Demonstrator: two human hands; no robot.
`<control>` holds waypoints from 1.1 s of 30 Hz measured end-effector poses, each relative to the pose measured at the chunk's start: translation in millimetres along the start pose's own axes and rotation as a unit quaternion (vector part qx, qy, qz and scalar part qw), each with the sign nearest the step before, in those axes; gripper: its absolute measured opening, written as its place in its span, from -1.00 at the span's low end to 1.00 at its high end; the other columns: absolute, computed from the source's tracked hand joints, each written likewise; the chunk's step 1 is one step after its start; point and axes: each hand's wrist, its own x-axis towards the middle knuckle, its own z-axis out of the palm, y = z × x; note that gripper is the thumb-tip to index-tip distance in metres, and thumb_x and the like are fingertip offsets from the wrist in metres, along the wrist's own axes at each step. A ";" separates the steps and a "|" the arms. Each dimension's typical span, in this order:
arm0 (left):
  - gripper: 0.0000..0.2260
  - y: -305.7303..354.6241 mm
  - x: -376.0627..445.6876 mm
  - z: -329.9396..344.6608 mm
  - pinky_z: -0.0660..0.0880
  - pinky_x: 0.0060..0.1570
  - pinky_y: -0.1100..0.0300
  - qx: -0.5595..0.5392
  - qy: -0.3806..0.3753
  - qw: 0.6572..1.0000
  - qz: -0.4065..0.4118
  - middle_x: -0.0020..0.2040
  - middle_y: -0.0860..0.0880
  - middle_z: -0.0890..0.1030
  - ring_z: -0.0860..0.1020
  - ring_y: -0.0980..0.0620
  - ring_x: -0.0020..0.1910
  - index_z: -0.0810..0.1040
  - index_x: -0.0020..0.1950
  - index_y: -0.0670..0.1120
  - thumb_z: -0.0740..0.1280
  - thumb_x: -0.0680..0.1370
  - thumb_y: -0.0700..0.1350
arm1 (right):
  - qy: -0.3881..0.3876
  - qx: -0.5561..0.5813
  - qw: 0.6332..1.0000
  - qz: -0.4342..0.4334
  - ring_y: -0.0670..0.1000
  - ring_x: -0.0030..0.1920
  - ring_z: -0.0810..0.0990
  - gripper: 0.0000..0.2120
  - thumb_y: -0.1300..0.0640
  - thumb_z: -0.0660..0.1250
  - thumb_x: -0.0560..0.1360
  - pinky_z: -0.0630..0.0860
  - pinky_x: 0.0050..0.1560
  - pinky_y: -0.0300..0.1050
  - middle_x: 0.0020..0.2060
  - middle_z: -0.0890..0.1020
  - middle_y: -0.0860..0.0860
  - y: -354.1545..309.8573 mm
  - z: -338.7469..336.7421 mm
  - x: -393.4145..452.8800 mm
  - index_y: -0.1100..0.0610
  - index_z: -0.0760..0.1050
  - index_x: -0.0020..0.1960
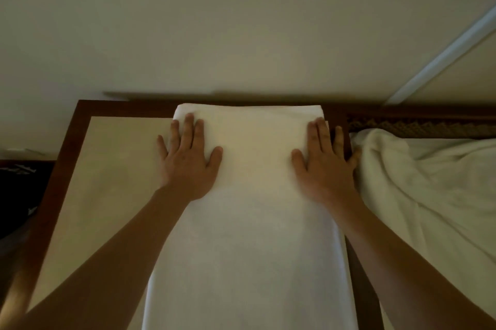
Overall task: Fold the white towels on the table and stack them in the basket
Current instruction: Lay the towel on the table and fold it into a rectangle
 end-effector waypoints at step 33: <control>-0.43 -69.1 -203.8 15.6 0.33 0.47 -0.16 -0.340 0.025 0.936 -0.088 0.49 -0.06 0.46 0.43 -0.15 0.46 0.40 0.53 0.00 0.38 0.53 0.06 | 0.002 0.266 0.964 0.017 -0.02 0.64 -0.06 -0.39 -0.08 0.23 0.66 0.08 0.60 0.18 0.64 0.11 -0.04 56.4 31.8 -176.2 0.08 0.16 0.64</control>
